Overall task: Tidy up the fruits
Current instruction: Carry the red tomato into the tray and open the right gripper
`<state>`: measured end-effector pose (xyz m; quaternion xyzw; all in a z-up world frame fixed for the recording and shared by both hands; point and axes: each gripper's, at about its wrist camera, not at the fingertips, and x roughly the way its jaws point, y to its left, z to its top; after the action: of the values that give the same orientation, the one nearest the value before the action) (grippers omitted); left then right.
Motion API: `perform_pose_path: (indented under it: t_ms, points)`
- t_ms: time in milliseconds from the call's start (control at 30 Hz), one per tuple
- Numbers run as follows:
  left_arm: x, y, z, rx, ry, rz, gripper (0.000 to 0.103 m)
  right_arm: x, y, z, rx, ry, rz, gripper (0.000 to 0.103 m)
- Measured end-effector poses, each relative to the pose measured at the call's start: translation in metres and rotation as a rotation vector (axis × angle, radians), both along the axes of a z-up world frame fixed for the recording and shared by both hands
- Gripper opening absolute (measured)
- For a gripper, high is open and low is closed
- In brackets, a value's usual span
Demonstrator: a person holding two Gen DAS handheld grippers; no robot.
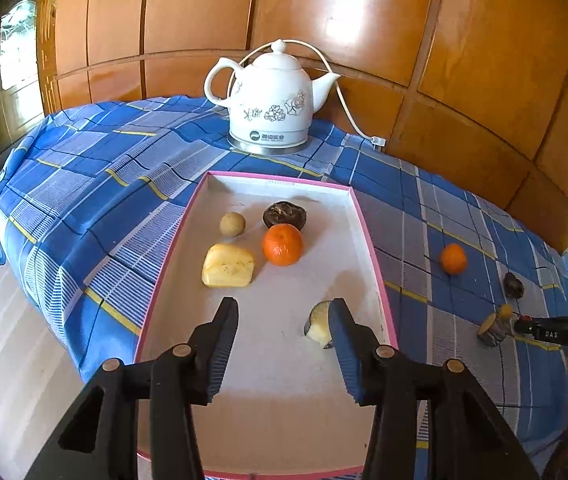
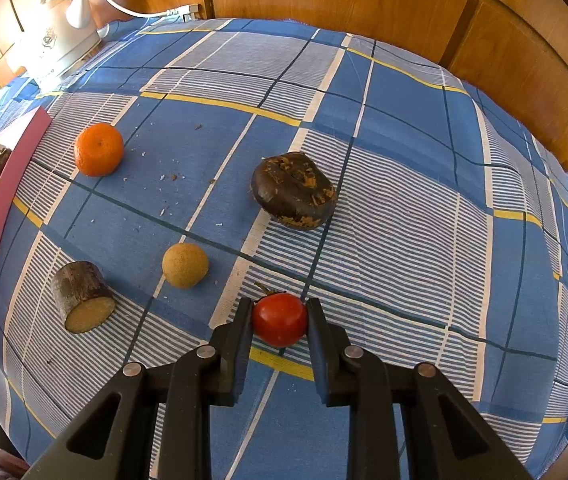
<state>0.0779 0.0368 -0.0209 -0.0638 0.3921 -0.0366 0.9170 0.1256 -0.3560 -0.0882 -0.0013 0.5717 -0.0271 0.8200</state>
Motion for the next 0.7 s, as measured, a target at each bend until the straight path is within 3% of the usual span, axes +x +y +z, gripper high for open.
perform_pose_path:
  t_ms: [200,367,533,700]
  points:
    - [-0.003,0.003,-0.002,-0.008,0.006,0.006,0.049,-0.002,-0.003,0.006,0.003,-0.024,-0.018,0.026]
    - [-0.003,0.009,-0.004,-0.012,0.007,0.019,0.049,-0.010,-0.003,0.041,0.033,-0.132,-0.036,0.026]
    - [-0.004,0.018,-0.009,-0.022,0.015,0.041,0.049,-0.012,0.044,0.079,0.135,-0.221,0.110,0.026]
    - [-0.006,0.028,-0.009,-0.027,0.014,0.069,0.049,-0.001,0.116,0.086,0.220,-0.227,0.281,0.026]
